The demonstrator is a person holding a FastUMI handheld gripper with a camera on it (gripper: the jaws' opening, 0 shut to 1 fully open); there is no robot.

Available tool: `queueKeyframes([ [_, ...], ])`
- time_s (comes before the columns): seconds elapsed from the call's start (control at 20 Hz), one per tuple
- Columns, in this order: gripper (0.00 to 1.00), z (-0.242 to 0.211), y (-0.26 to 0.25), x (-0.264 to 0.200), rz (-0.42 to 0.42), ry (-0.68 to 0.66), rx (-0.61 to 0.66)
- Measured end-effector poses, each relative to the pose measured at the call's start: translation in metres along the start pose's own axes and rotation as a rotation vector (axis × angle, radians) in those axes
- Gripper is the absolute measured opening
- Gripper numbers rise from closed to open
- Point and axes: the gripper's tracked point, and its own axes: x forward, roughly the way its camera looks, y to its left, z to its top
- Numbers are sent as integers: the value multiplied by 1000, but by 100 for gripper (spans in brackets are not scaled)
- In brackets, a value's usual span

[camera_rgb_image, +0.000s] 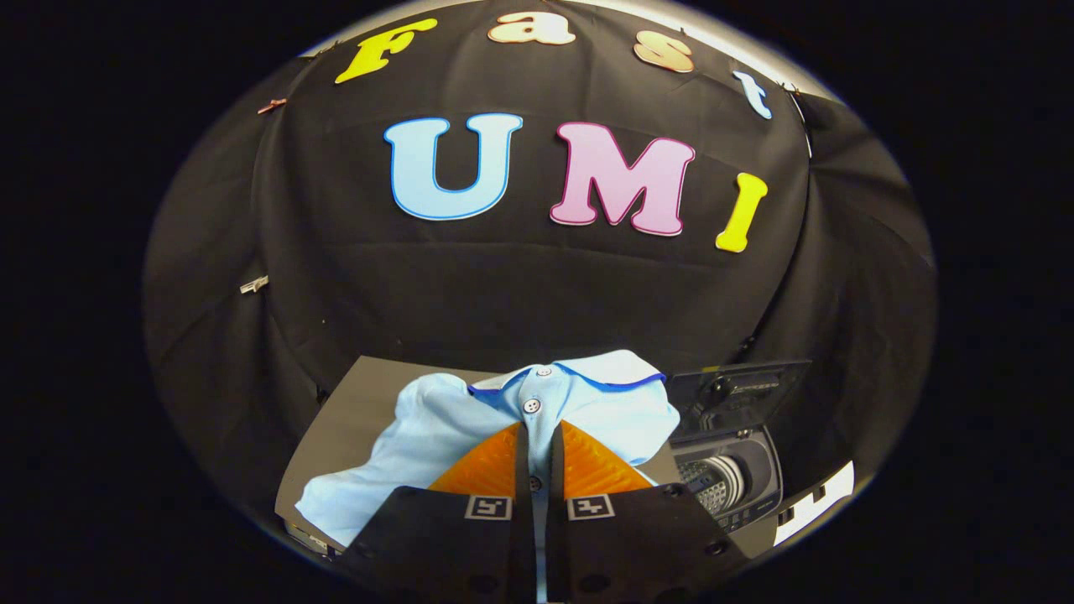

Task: Put the clothes into the washing machine and then close the washing machine lid.

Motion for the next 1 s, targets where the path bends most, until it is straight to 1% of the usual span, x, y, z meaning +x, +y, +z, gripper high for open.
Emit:
queueKeyframes([
  [0.15, 9, 16, -26, -13, -19, -37, -26],
  [0.5, 9, 47, -102, -33, -65, -98, -29],
  [0.8, 9, 58, -177, -32, -120, -116, -31],
  [1.0, 9, 55, -217, -25, -139, -105, -37],
])
